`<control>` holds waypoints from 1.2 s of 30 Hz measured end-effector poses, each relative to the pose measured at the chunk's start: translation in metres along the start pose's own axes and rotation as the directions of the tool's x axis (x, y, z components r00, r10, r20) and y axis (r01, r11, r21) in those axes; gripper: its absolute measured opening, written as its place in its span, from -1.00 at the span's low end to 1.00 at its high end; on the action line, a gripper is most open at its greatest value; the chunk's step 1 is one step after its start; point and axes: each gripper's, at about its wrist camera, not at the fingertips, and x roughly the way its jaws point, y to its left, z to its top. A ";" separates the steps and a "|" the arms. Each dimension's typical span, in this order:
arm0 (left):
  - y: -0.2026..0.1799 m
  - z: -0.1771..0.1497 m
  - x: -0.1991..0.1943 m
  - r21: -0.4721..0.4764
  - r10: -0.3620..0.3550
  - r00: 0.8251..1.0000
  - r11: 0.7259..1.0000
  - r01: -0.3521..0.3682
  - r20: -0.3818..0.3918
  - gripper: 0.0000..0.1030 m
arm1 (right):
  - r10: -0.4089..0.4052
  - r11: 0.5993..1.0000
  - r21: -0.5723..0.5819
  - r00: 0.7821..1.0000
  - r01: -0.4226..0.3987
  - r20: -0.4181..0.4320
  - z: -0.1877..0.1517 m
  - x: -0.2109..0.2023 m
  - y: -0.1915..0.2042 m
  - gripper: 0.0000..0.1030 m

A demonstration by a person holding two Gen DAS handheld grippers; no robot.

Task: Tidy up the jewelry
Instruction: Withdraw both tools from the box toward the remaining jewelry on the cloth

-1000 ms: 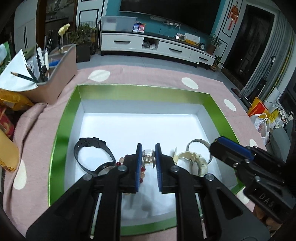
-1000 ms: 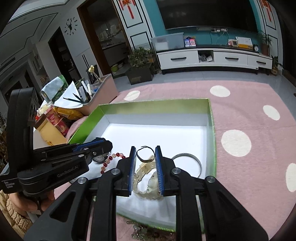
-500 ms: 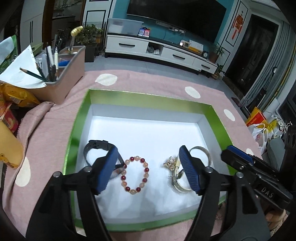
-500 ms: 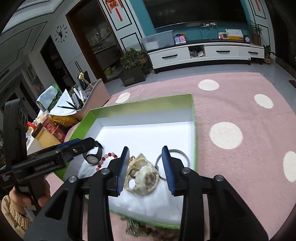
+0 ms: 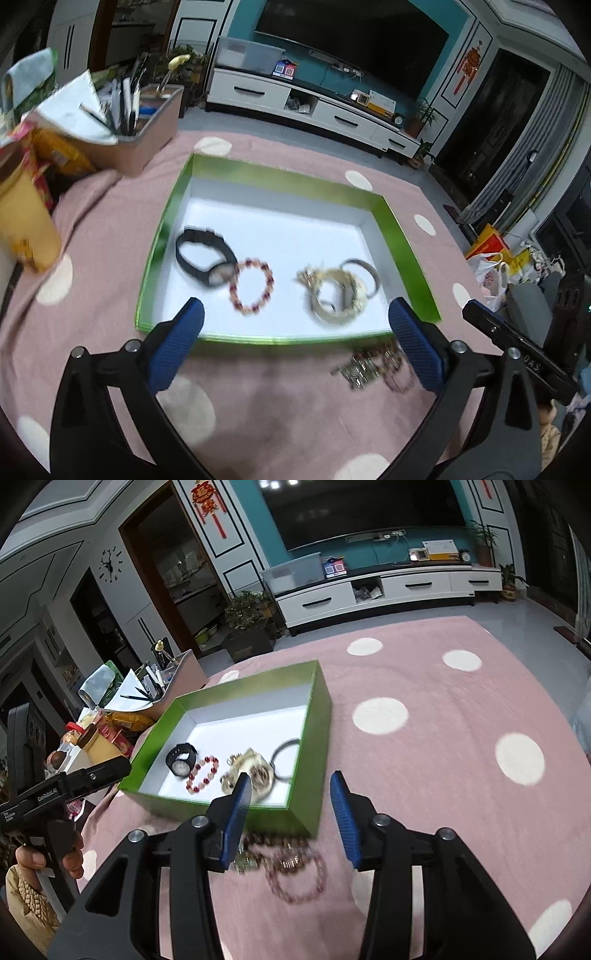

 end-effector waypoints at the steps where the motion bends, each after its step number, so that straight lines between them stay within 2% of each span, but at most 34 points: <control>1: 0.000 -0.005 -0.002 -0.007 -0.012 1.000 1.000 0.012 -0.002 0.96 | -0.002 1.000 0.007 1.000 0.002 -0.005 -0.005 -0.004 -0.003 -0.12; 6: -0.010 -0.031 -0.013 -0.025 -0.050 0.999 0.998 0.049 -0.022 0.96 | -0.018 0.999 0.028 0.999 0.020 -0.044 -0.029 -0.016 -0.012 -0.12; 10: -0.019 -0.047 -0.019 -0.043 -0.159 0.986 0.987 0.157 -0.058 0.96 | -0.022 0.999 0.028 0.998 0.024 -0.066 -0.044 -0.022 -0.014 -0.13; 12: -0.026 -0.055 -0.023 -0.035 -0.188 0.981 0.982 0.187 -0.042 0.96 | -0.022 0.999 0.025 0.997 0.024 -0.073 -0.050 -0.024 -0.013 -0.12; 16: -0.045 -0.072 -0.030 0.089 -0.192 0.981 0.978 0.190 0.017 0.96 | -0.015 1.000 0.018 0.996 0.016 -0.086 -0.059 -0.028 -0.012 -0.12; 18: -0.055 -0.077 -0.029 0.164 -0.228 0.974 0.960 0.228 -0.019 0.96 | -0.014 1.000 0.011 0.996 0.015 -0.092 -0.061 -0.030 -0.011 -0.12; 20: -0.061 -0.079 -0.025 0.207 -0.182 0.982 0.960 0.189 -0.052 0.96 | -0.014 1.000 0.007 0.995 0.014 -0.096 -0.062 -0.030 -0.012 -0.12; 21: -0.065 -0.080 -0.020 0.233 -0.127 0.989 0.962 0.143 -0.082 0.96 | -0.010 1.000 0.007 0.995 0.011 -0.102 -0.064 -0.029 -0.012 -0.12; 23: -0.066 -0.081 -0.013 0.239 -0.079 0.992 0.966 0.102 -0.101 0.96 | -0.007 1.000 0.008 0.993 0.008 -0.117 -0.067 -0.025 -0.013 -0.11; 26: -0.063 -0.082 0.000 0.204 -0.070 0.992 0.975 0.090 -0.105 0.96 | -0.004 1.000 0.007 0.990 0.005 -0.142 -0.072 -0.016 -0.013 -0.11; 30: -0.061 -0.085 0.019 0.189 -0.011 0.993 0.981 0.033 -0.118 0.96 | -0.007 1.000 0.000 0.986 0.007 -0.165 -0.074 -0.007 -0.012 -0.11; 36: -0.064 -0.086 0.038 0.213 0.044 0.991 0.977 -0.016 -0.126 0.96 | -0.025 1.000 -0.012 0.983 0.024 -0.180 -0.073 0.006 -0.015 -0.11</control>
